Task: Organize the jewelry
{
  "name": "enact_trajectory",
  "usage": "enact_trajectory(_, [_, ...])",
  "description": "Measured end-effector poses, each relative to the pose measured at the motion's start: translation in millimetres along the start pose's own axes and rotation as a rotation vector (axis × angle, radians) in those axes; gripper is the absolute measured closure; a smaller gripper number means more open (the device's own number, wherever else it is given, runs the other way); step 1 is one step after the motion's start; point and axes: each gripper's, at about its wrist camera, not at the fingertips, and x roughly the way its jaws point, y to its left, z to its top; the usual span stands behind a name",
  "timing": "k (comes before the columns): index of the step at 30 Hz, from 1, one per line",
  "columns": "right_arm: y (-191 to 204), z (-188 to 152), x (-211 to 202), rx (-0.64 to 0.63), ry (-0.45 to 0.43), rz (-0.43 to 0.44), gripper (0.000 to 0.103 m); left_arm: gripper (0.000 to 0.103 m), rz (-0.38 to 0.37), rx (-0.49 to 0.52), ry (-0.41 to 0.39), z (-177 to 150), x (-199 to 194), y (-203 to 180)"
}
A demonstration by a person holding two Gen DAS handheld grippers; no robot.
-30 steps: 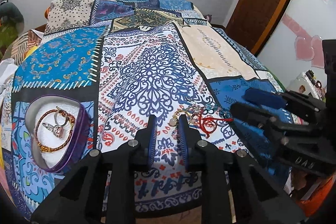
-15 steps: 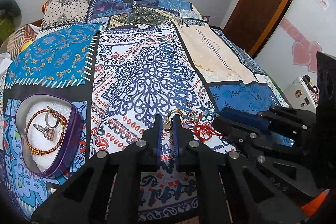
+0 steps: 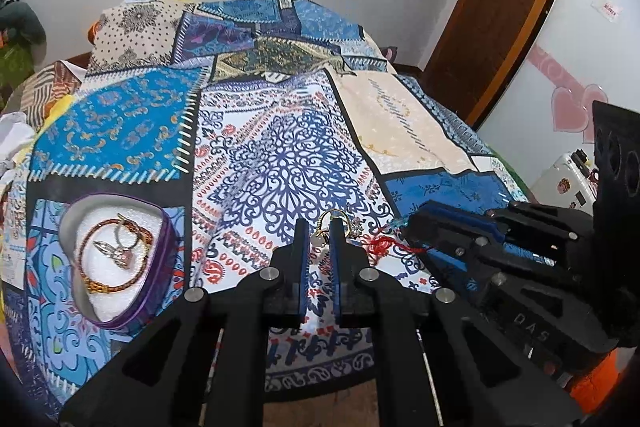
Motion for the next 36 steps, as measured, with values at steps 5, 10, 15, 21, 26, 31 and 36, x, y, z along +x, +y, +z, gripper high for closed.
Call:
enact_trajectory(5, [2.0, 8.9, -13.4, -0.002, -0.041, -0.020, 0.096, 0.095, 0.009, 0.004, -0.030, 1.4, -14.2, -0.2])
enact_trajectory(10, [5.3, 16.2, -27.0, -0.008, -0.080, -0.034, 0.096, 0.095, 0.018, 0.009, -0.061, 3.0, -29.0, -0.7])
enact_trajectory(15, [13.1, 25.0, -40.7, -0.015, -0.128, -0.043, 0.096, 0.095, 0.025, 0.004, -0.089, 2.4, -44.6, 1.6])
enact_trajectory(21, [25.4, 36.3, -52.5, -0.027, -0.176, -0.040, 0.096, 0.095, 0.041, -0.013, -0.121, 0.0, -62.6, 11.1])
enact_trajectory(26, [39.3, 44.8, -59.7, -0.041, -0.216, -0.020, 0.096, 0.095, 0.067, -0.029, -0.152, -2.4, -79.1, 22.0])
enact_trajectory(31, [56.0, 52.9, -64.1, -0.061, -0.246, 0.008, 0.096, 0.095, 0.101, -0.041, -0.184, -5.7, -94.8, 33.7])
enact_trajectory(36, [73.6, 60.5, -60.9, -0.083, -0.259, 0.039, 0.096, 0.095, 0.131, -0.054, -0.215, -7.9, -110.1, 48.4])
